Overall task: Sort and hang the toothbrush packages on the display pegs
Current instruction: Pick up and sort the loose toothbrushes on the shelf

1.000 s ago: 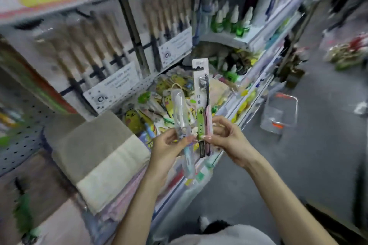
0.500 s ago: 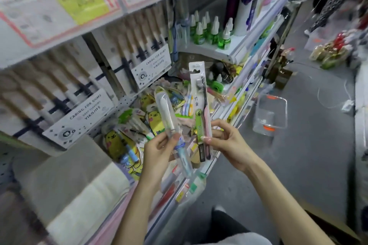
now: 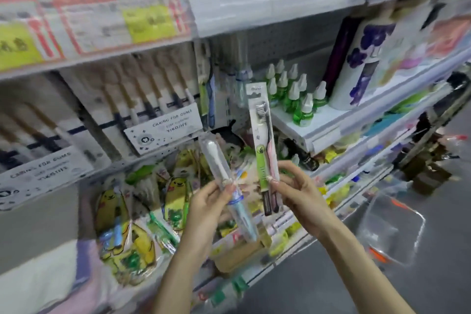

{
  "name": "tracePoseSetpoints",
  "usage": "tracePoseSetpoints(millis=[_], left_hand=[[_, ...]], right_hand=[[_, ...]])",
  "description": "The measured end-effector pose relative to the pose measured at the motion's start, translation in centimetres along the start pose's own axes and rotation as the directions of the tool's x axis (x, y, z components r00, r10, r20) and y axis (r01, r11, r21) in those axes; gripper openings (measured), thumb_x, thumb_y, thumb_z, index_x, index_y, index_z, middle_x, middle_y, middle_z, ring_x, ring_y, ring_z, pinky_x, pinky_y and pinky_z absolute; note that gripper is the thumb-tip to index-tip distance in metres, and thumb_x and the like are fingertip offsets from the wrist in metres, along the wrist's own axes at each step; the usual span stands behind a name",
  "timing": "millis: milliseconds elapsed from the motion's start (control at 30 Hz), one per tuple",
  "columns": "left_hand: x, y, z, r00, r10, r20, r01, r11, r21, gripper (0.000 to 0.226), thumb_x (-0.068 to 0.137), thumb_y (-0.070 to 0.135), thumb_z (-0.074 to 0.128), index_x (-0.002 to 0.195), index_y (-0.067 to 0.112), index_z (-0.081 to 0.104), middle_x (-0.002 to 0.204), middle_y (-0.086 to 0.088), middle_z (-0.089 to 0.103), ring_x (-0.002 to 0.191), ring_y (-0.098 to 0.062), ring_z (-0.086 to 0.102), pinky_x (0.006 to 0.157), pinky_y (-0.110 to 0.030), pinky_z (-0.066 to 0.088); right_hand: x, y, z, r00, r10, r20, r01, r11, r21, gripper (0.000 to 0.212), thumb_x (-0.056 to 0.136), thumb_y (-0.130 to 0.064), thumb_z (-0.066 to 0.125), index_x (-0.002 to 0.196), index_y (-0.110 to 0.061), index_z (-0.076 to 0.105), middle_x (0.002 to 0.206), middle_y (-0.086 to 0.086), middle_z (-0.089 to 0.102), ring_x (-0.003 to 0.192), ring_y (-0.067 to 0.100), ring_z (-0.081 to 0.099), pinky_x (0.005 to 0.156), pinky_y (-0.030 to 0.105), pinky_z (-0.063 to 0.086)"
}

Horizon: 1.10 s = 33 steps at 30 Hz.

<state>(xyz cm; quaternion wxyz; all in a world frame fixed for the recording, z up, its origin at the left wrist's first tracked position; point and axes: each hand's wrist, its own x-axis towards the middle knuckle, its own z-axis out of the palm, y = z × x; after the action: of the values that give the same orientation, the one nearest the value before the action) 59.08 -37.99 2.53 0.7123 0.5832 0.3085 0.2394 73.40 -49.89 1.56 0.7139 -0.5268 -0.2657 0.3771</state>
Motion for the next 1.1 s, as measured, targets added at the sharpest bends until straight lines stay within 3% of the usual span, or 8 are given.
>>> tracePoseSetpoints(millis=[67, 167, 300, 467, 667, 867, 1100], left_hand=[[0.1, 0.2, 2.2, 0.999, 0.013, -0.037, -0.014, 0.999, -0.029, 0.010, 0.088, 0.016, 0.060, 0.094, 0.023, 0.065, 0.079, 0.016, 0.074, 0.073, 0.001, 0.070, 0.054, -0.015, 0.051], [0.4, 0.3, 4.1, 0.994, 0.035, -0.107, -0.039, 0.998, -0.039, 0.020, 0.078, 0.023, 0.065, 0.098, 0.022, 0.068, 0.087, 0.012, 0.075, 0.081, -0.006, 0.071, 0.061, -0.018, 0.054], [0.5, 1.0, 5.0, 0.986, 0.057, -0.157, -0.069, 0.995, -0.068, 0.014, 0.083, 0.020, 0.064, 0.093, 0.030, 0.067, 0.089, 0.012, 0.075, 0.083, -0.005, 0.071, 0.067, -0.019, 0.054], [0.6, 1.0, 4.0, 0.961, 0.087, -0.263, -0.132, 0.979, -0.157, 0.044, 0.068, 0.033, 0.068, 0.110, 0.022, 0.068, 0.100, 0.003, 0.074, 0.095, -0.016, 0.070, 0.085, -0.036, 0.056], [0.6, 1.3, 3.1, 0.913, 0.101, -0.396, -0.211, 0.947, -0.243, 0.032, 0.071, 0.030, 0.066, 0.101, 0.024, 0.072, 0.092, -0.002, 0.074, 0.095, -0.033, 0.069, 0.088, -0.044, 0.054], [0.2, 1.6, 3.3, 0.899, 0.119, -0.421, -0.236, 0.943, -0.236, 0.036, 0.071, 0.029, 0.065, 0.105, 0.017, 0.070, 0.087, 0.003, 0.073, 0.088, -0.021, 0.067, 0.084, -0.040, 0.055], [-0.3, 1.1, 4.4, 0.891, 0.129, -0.435, -0.249, 0.941, -0.230, 0.038, 0.069, 0.030, 0.065, 0.105, 0.019, 0.069, 0.087, 0.003, 0.073, 0.088, -0.022, 0.069, 0.076, -0.033, 0.058]], right_hand=[[0.8, -1.2, -1.9, 1.000, -0.010, 0.029, 0.011, 1.000, -0.018, 0.025, 0.080, -0.014, 0.064, 0.105, -0.012, 0.060, 0.076, -0.001, 0.071, 0.063, 0.009, 0.064, 0.059, 0.017, 0.048], [2.0, -2.7, -3.7, 0.998, -0.030, 0.049, 0.032, 0.998, -0.048, 0.026, 0.082, -0.013, 0.062, 0.108, -0.013, 0.061, 0.088, 0.004, 0.073, 0.075, 0.012, 0.068, 0.064, 0.018, 0.050], [3.0, -3.7, -4.2, 0.993, -0.074, 0.093, 0.082, 0.994, -0.076, 0.027, 0.084, -0.016, 0.063, 0.111, -0.017, 0.065, 0.104, 0.010, 0.072, 0.090, 0.017, 0.068, 0.072, 0.021, 0.051], [4.3, -4.3, -2.3, 0.972, -0.145, 0.184, 0.172, 0.976, -0.135, 0.028, 0.079, -0.015, 0.065, 0.108, -0.015, 0.065, 0.098, 0.003, 0.075, 0.089, 0.012, 0.070, 0.073, 0.019, 0.053], [6.1, -6.2, 0.7, 0.927, -0.258, 0.272, 0.302, 0.944, -0.136, 0.026, 0.079, -0.016, 0.065, 0.105, -0.017, 0.066, 0.103, -0.001, 0.074, 0.098, 0.011, 0.069, 0.079, 0.016, 0.051], [7.4, -6.0, 1.7, 0.959, -0.195, 0.207, 0.216, 0.973, -0.082, 0.023, 0.083, -0.019, 0.065, 0.106, -0.016, 0.065, 0.095, 0.006, 0.076, 0.089, 0.018, 0.072, 0.076, 0.029, 0.056], [7.2, -5.8, 1.5, 0.947, -0.219, 0.236, 0.252, 0.960, -0.119, 0.028, 0.081, -0.020, 0.066, 0.109, -0.019, 0.065, 0.093, 0.005, 0.076, 0.087, 0.019, 0.072, 0.079, 0.034, 0.058]])
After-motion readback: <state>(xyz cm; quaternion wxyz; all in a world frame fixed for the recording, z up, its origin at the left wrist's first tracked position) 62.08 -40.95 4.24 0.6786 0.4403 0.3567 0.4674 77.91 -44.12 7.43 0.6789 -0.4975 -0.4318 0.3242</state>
